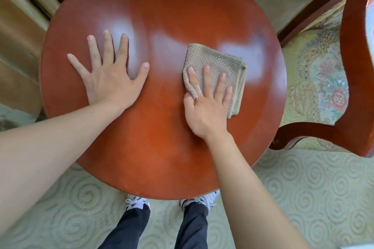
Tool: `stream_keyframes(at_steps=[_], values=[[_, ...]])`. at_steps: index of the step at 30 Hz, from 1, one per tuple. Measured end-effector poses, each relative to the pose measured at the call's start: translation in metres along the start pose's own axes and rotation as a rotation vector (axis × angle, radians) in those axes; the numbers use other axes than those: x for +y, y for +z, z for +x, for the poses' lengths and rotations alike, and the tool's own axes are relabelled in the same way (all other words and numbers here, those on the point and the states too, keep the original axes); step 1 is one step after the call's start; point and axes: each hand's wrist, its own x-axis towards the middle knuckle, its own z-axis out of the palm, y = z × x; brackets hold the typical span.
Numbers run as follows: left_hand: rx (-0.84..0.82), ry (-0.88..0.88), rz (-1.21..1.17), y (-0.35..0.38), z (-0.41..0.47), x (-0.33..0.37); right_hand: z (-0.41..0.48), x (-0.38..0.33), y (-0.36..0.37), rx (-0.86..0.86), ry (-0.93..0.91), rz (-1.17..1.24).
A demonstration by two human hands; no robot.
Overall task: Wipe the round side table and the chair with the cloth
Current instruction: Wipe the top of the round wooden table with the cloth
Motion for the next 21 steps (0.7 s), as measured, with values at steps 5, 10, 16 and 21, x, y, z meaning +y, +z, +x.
stream_keyframes(at_steps=[5,10,16,21], values=[[0.026,0.001,-0.009,0.003,0.0,-0.002,0.051,-0.013,-0.009,-0.02,0.0,0.019],[0.033,0.012,-0.017,0.002,-0.002,-0.001,0.009,-0.011,0.004,-0.021,-0.17,-0.017],[0.054,0.03,-0.074,-0.002,-0.008,-0.002,-0.071,-0.009,0.021,-0.05,-0.31,0.083],[-0.013,0.016,-0.105,-0.015,-0.019,0.006,-0.092,0.009,-0.012,-0.291,0.045,0.974]])
